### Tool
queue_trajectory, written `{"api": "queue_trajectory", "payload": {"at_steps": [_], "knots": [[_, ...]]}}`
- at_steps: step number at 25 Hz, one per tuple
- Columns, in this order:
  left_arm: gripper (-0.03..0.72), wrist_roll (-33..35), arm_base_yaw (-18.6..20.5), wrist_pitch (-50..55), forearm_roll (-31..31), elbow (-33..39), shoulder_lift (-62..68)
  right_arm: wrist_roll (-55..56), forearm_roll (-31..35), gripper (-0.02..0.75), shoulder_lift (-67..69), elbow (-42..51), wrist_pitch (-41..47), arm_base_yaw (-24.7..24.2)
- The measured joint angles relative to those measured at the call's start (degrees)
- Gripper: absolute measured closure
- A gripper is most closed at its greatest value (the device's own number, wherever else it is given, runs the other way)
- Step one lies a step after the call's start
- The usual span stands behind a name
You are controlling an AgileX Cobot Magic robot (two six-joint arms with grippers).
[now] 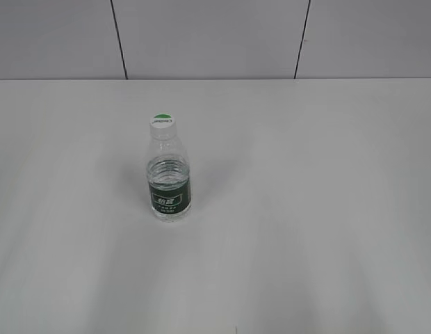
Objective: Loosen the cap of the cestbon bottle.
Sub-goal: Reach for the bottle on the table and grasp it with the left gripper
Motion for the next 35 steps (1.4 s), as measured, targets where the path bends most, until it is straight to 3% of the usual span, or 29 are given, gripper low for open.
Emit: {"api": "queue_trajectory", "payload": {"at_steps": [6,14,35], "knots": [[0.157,0.0,0.0,-14.3,-1.1,4.4,10.8,0.0,0.0,0.15,0.0,0.0,0.0,0.0],[0.157,0.0,0.0,-29.0,4.3,4.9,29.0,0.0,0.0,0.15,0.0,0.0,0.0,0.0],[0.157,0.0,0.0,-73.3,6.1,5.0,70.6,0.0,0.0,0.15,0.0,0.0,0.0,0.0]]}}
